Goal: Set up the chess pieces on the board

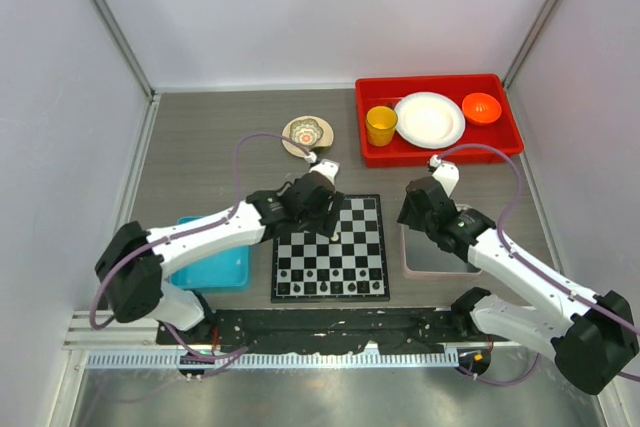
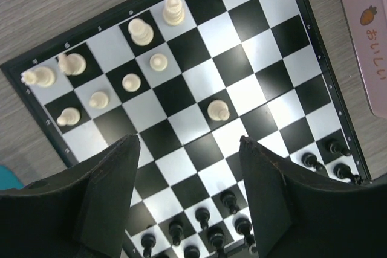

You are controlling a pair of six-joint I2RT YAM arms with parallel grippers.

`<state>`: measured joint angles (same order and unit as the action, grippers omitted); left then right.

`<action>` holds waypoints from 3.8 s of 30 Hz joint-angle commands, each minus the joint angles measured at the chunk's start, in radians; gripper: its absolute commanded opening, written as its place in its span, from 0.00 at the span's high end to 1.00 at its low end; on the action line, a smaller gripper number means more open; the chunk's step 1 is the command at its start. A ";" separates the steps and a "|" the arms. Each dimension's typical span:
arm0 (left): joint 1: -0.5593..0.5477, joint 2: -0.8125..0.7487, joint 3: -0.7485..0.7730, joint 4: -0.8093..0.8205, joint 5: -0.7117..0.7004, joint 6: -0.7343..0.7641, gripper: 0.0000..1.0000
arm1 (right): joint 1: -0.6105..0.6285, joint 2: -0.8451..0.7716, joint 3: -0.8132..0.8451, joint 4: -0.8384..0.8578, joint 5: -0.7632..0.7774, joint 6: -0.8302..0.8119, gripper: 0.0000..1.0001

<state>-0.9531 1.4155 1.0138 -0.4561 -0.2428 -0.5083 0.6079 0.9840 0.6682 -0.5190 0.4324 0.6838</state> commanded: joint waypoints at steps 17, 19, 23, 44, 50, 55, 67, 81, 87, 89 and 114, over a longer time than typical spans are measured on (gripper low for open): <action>-0.055 0.243 0.075 0.140 -0.001 0.040 0.43 | -0.085 -0.019 -0.028 0.076 -0.115 -0.015 0.50; -0.055 0.250 0.077 0.137 -0.010 0.050 0.44 | -0.089 -0.025 -0.030 0.073 -0.119 -0.018 0.50; -0.055 0.267 0.085 0.143 -0.003 0.053 0.48 | -0.099 -0.028 -0.028 0.074 -0.123 -0.024 0.50; -0.056 0.284 0.100 0.140 0.005 0.057 0.69 | -0.109 -0.033 -0.042 0.074 -0.129 -0.030 0.50; -0.055 0.277 0.103 0.128 0.014 0.057 0.88 | -0.114 -0.034 -0.048 0.074 -0.132 -0.030 0.50; -0.055 0.246 0.129 0.083 0.005 0.062 1.00 | -0.114 -0.034 -0.045 0.070 -0.141 -0.027 0.50; -0.055 0.099 0.269 -0.107 -0.045 0.090 1.00 | -0.114 -0.010 -0.018 0.010 -0.178 -0.027 0.56; 0.081 0.003 0.282 -0.196 -0.125 0.174 1.00 | -0.115 -0.062 0.091 -0.079 -0.167 0.045 0.57; 0.229 -0.036 0.252 -0.174 0.002 0.224 1.00 | -0.114 -0.110 0.041 -0.036 -0.175 0.134 0.58; 0.237 -0.038 0.240 -0.158 0.002 0.238 1.00 | -0.114 -0.110 0.027 -0.035 -0.182 0.137 0.59; 0.238 0.221 0.212 0.046 0.016 0.191 1.00 | -0.115 -0.064 0.047 -0.099 -0.169 0.030 0.57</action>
<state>-0.7132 1.6299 1.2072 -0.4858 -0.2417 -0.3077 0.4961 0.9382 0.6922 -0.6174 0.2451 0.7303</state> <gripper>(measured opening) 0.039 0.423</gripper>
